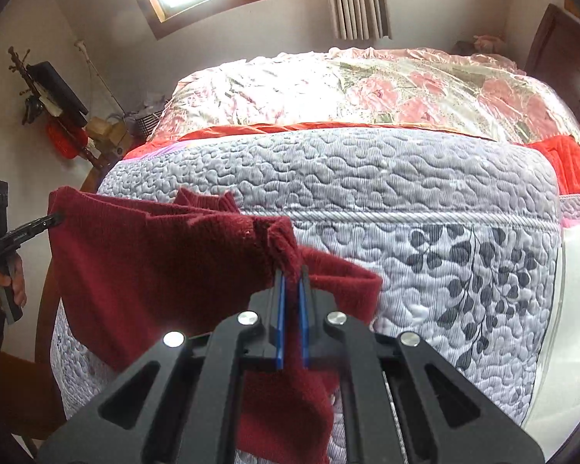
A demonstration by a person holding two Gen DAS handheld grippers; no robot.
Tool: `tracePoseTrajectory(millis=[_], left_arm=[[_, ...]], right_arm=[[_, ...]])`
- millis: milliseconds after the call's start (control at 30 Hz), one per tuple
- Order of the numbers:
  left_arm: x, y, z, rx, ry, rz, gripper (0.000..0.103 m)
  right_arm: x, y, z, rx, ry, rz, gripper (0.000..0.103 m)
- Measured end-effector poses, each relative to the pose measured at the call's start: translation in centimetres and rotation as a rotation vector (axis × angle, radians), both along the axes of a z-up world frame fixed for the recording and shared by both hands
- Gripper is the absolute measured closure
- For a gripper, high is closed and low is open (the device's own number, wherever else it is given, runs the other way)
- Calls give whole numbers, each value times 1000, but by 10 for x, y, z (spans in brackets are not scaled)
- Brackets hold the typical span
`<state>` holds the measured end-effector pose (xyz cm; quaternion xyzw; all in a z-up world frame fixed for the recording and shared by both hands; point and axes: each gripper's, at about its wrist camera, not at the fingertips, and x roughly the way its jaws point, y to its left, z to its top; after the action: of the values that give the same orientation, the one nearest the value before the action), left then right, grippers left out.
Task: Fold small clothes
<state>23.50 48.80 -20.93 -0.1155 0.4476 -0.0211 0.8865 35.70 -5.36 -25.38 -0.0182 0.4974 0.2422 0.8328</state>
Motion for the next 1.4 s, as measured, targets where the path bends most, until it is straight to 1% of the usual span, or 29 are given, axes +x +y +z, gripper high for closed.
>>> tracePoseTrajectory(millis=[167, 333, 433, 533, 800, 1000, 1167, 1200, 1233, 1267, 1300, 1333, 1367, 1400], left_arm=[[34, 2, -11, 21, 12, -37, 91], [54, 11, -27, -7, 22, -37, 91], [66, 18, -34, -32, 32, -37, 91], [77, 23, -42, -35, 45, -40, 91], [96, 26, -62, -6, 85, -67, 91], [104, 28, -78, 4, 115, -76, 91], [109, 29, -90, 11, 142, -74, 91], [111, 29, -94, 11, 156, -76, 87], [113, 29, -100, 10, 185, -79, 84], [115, 31, -106, 22, 211, -70, 79], [113, 32, -109, 32, 214, -54, 75], [112, 36, -111, 30, 217, -40, 62], [109, 40, -111, 25, 216, -21, 54], [105, 45, -109, 15, 207, 6, 52]], right_arm=[[26, 9, -4, -6, -4, 5, 98], [42, 17, -10, -18, 0, 16, 98], [53, 16, -14, -13, 10, 3, 98], [64, 16, -19, 1, 24, -15, 98], [87, 22, -37, -13, 56, -32, 98], [99, 16, -58, -23, 98, -63, 98], [105, 12, -71, -26, 119, -72, 98], [106, 13, -73, -28, 127, -70, 98], [106, 13, -75, -27, 144, -69, 92], [107, 12, -78, -27, 156, -81, 85], [107, 9, -77, -28, 150, -102, 82], [107, 7, -75, -25, 146, -115, 80], [107, 4, -72, -17, 143, -128, 79], [108, 0, -68, -3, 136, -138, 78]])
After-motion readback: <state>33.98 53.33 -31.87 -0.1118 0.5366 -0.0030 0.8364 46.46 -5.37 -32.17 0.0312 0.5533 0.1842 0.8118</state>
